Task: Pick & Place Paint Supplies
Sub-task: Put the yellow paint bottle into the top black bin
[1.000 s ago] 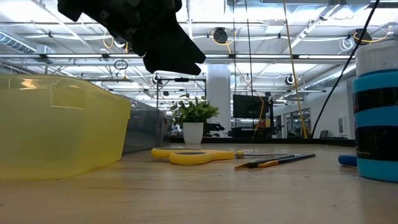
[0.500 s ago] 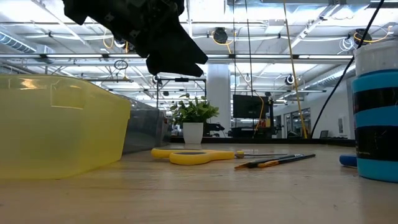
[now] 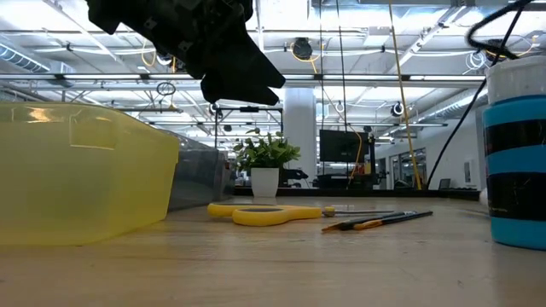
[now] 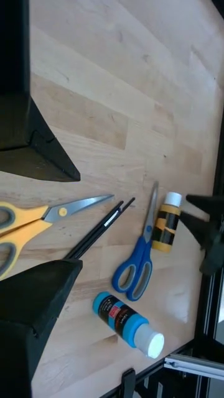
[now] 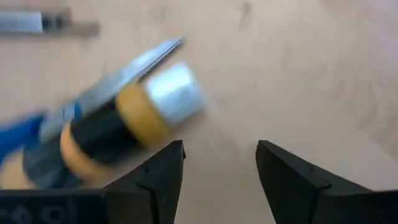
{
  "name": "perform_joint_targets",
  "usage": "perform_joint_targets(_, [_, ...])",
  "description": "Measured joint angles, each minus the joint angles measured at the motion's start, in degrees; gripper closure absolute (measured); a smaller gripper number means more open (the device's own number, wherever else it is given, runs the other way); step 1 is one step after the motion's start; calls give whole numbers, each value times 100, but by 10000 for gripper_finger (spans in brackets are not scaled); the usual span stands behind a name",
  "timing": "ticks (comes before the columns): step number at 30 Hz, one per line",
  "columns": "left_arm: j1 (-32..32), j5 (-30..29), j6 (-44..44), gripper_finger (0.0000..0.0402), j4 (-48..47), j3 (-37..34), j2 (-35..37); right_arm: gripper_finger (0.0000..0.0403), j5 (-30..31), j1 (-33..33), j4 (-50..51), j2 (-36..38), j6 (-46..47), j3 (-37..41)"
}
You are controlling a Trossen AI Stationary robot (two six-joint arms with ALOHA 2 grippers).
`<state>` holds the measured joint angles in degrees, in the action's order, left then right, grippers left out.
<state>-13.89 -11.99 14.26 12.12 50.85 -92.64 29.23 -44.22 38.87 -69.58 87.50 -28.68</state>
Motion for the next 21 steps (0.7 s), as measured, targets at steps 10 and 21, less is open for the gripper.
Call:
perform_joint_targets(10, [0, 0, 17, 176, 0, 0, 0, 213, -495, 585, -491, 64, 31, 59])
perform_joint_targets(21, [0, 0, 15, 176, 9, 0, 0, 213, -503, 350, -1691, 502, -433, 56])
